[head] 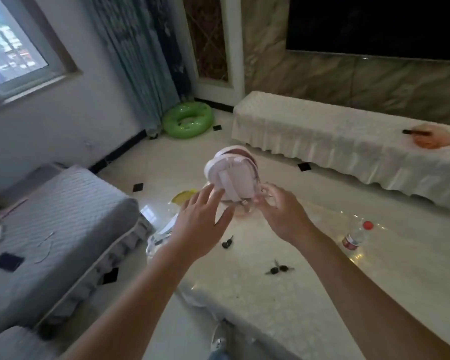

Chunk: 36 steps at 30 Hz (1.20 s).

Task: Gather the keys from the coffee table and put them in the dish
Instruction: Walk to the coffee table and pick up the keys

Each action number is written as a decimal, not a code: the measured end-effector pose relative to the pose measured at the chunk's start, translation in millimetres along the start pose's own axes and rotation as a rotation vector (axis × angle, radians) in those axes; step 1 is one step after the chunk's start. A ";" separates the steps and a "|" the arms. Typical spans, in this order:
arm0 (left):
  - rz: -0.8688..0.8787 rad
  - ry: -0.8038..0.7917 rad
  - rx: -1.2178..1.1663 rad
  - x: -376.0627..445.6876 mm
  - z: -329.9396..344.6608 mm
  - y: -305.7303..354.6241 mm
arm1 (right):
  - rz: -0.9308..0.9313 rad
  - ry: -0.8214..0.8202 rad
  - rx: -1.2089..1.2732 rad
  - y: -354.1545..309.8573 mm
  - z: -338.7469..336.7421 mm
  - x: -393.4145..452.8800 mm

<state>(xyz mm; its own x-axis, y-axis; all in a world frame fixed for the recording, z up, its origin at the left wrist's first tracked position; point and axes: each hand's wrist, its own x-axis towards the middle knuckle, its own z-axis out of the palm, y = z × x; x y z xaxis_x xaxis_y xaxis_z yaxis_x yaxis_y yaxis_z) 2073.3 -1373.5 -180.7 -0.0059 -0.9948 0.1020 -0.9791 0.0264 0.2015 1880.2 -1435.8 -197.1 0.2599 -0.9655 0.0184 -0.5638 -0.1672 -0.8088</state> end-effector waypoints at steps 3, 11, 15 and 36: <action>0.112 -0.009 -0.012 28.3 0.0 -16.6 | 0.067 0.115 -0.041 1.0 -0.5 6.8; 0.311 -0.035 -0.108 65.0 19.1 -57.3 | 0.127 0.235 -0.209 -14.4 41.7 15.6; 0.344 -0.063 -0.153 67.1 33.3 -69.6 | 0.183 0.227 -0.191 -10.5 61.9 10.4; 0.263 -0.422 -0.092 60.5 214.1 -97.1 | 0.572 0.087 -0.090 157.3 152.7 0.4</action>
<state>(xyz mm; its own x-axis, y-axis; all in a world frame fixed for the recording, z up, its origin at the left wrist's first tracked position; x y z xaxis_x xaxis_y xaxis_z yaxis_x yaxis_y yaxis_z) 2124.5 -1457.4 -402.8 -0.3505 -0.9058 -0.2380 -0.9115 0.2716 0.3088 1911.4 -1432.0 -414.1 -0.1681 -0.9196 -0.3551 -0.6610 0.3725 -0.6514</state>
